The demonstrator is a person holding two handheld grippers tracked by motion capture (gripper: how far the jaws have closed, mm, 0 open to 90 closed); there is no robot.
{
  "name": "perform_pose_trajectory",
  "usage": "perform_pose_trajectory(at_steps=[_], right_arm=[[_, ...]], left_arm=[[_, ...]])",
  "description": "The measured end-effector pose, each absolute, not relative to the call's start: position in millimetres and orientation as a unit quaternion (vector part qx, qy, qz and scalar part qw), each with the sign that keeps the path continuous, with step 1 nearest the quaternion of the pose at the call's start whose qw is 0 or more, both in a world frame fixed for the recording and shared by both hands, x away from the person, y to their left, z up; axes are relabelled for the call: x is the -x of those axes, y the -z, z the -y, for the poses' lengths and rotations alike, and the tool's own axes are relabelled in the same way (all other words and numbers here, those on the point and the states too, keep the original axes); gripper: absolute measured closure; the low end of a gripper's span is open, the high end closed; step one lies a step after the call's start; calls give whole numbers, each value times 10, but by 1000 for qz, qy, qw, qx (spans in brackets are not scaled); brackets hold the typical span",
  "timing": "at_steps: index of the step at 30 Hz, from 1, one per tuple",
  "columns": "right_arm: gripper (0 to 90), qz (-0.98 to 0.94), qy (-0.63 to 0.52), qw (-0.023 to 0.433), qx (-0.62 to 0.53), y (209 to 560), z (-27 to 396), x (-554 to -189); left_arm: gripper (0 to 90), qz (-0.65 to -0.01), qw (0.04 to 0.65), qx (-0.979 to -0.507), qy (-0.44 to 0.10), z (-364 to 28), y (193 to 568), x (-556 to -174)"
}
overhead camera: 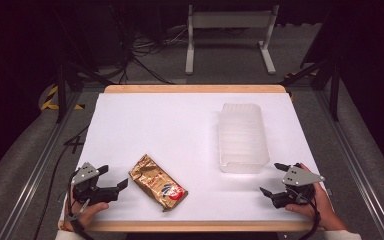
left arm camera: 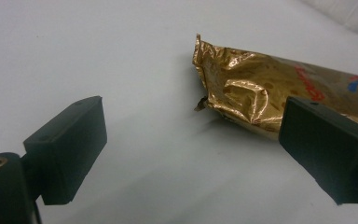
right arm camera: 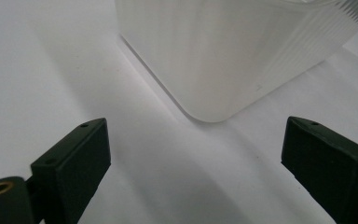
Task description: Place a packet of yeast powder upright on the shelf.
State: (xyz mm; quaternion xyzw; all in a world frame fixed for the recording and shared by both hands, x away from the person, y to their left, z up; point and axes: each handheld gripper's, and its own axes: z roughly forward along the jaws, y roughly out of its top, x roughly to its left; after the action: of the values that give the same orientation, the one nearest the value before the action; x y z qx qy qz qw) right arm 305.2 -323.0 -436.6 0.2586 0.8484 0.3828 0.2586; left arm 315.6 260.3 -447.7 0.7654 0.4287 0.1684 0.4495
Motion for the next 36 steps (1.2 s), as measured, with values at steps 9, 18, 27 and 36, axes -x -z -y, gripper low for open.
perform_pose_trajectory(at_steps=[9,18,27,36], right_arm=[[87,-849,-383,259,-255,4361,3223,-3045],[86,-850,-382,259,-254,4360,3209,-3049],[87,-850,-383,259,-253,4360,3204,-3047],[86,-850,-383,258,-253,4364,3200,-3049]], left_arm=[[80,-416,436,-782,-159,-2542,4513,-3172],[100,-406,423,-795,-157,-2453,4542,-3252],[125,-406,434,-794,-127,-2327,4543,-3414],[147,-440,435,-780,-93,-2260,4580,-3570]])
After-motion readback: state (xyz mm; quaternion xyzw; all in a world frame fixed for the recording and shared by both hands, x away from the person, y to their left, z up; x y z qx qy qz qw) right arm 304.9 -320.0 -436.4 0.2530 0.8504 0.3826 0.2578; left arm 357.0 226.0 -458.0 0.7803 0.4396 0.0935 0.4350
